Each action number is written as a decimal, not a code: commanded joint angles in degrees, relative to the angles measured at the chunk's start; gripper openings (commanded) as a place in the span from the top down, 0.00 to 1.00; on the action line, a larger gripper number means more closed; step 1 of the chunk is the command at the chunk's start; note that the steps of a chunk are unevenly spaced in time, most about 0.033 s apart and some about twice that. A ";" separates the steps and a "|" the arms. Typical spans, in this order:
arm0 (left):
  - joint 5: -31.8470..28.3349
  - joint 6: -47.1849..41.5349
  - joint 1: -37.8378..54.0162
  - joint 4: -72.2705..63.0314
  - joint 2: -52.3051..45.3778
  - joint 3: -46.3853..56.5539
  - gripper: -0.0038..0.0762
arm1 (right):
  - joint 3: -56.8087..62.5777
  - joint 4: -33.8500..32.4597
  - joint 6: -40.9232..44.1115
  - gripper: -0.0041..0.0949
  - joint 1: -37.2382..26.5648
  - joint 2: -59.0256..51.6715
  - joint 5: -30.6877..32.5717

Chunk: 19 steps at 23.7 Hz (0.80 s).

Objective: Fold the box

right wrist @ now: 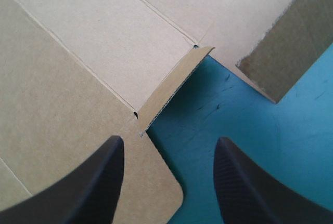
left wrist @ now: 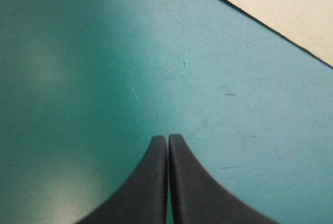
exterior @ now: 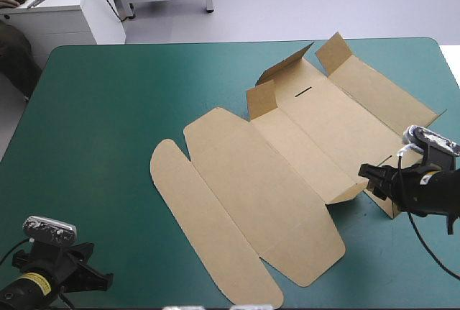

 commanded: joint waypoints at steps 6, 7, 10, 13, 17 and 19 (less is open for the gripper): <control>-3.29 -0.09 -0.26 -0.08 0.81 -1.40 0.96 | -1.92 4.83 12.44 0.46 0.00 8.24 -1.42; -3.29 -0.09 -0.26 -0.08 0.81 -1.40 0.96 | -1.92 5.80 12.58 0.46 0.00 9.63 -1.42; -3.29 -0.09 -0.26 -0.08 0.81 -1.40 0.96 | -1.92 8.53 12.91 0.46 0.00 16.56 -1.51; -3.29 -0.09 -0.26 -0.29 0.81 -1.40 0.96 | -1.92 8.66 15.21 0.46 0.00 21.19 0.65; -3.29 -0.09 -0.26 -0.29 0.81 -1.40 0.96 | -1.92 8.76 15.21 0.47 0.00 25.31 0.65; -3.29 -0.09 -0.26 -0.29 0.81 -1.40 0.96 | -1.92 8.76 15.21 0.47 0.00 25.74 -0.64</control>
